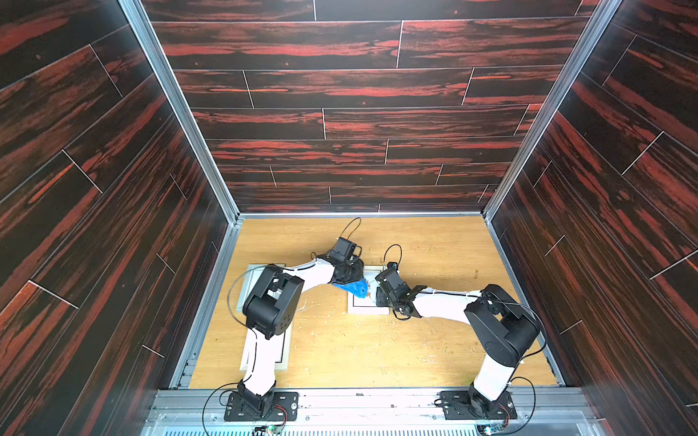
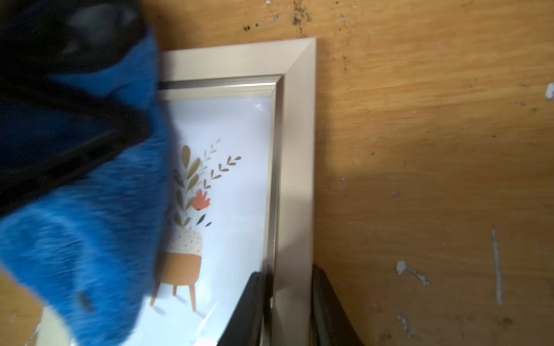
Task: Wipe the picture frame with a cloth
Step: Wipe the dirt from the picture frame.
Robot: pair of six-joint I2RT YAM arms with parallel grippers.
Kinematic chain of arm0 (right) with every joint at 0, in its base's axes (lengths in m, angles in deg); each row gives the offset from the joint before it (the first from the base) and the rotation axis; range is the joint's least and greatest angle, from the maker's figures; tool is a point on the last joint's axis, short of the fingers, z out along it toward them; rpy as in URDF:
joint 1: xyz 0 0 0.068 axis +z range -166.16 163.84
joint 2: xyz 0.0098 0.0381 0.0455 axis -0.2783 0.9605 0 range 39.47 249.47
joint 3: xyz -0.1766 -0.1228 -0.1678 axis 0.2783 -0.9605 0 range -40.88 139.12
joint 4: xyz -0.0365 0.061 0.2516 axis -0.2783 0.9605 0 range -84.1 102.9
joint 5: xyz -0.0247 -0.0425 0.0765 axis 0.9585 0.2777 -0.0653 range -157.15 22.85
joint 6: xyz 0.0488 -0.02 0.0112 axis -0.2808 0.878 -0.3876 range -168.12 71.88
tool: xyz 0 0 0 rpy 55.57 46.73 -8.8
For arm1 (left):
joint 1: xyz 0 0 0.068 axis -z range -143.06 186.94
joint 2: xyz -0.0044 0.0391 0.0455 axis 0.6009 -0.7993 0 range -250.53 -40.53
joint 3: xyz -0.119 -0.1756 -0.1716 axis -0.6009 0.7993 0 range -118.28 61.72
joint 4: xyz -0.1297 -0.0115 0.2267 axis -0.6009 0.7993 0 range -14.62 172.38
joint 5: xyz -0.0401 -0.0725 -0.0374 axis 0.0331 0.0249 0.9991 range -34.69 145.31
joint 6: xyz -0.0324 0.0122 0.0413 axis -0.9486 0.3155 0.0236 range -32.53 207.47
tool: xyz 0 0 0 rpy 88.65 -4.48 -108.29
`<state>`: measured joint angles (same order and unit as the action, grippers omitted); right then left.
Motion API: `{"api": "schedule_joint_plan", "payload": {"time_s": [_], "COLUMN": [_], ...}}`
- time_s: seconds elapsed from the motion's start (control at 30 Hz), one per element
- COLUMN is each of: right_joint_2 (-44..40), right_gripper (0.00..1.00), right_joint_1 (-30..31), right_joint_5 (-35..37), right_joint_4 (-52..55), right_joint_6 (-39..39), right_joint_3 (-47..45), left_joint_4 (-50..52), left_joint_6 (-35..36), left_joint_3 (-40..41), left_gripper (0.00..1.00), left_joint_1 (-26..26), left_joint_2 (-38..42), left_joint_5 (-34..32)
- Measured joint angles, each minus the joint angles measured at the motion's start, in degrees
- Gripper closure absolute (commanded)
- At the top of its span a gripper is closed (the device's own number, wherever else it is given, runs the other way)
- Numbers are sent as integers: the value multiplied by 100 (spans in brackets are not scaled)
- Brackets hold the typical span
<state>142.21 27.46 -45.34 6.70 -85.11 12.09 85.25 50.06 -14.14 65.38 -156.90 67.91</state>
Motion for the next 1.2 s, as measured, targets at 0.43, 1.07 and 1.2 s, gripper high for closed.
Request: {"api": "schedule_joint_plan", "payload": {"time_s": [0.43,1.07,1.2], "right_joint_2": [0,0,0], "right_gripper": [100,100,100], "right_joint_1": [57,57,57], "right_joint_5": [-66,-59,-57], "right_joint_4": [20,63,68], "right_joint_6": [59,79,79], "right_joint_3": [2,2,4], "left_joint_4": [411,321,356], "left_joint_6": [-42,-457,-402], "left_joint_3": [824,1248,940], "left_gripper": [97,97,97], "left_joint_1": [321,439,271], "left_joint_2": [737,1060,885], "left_joint_5": [33,138,129]}}
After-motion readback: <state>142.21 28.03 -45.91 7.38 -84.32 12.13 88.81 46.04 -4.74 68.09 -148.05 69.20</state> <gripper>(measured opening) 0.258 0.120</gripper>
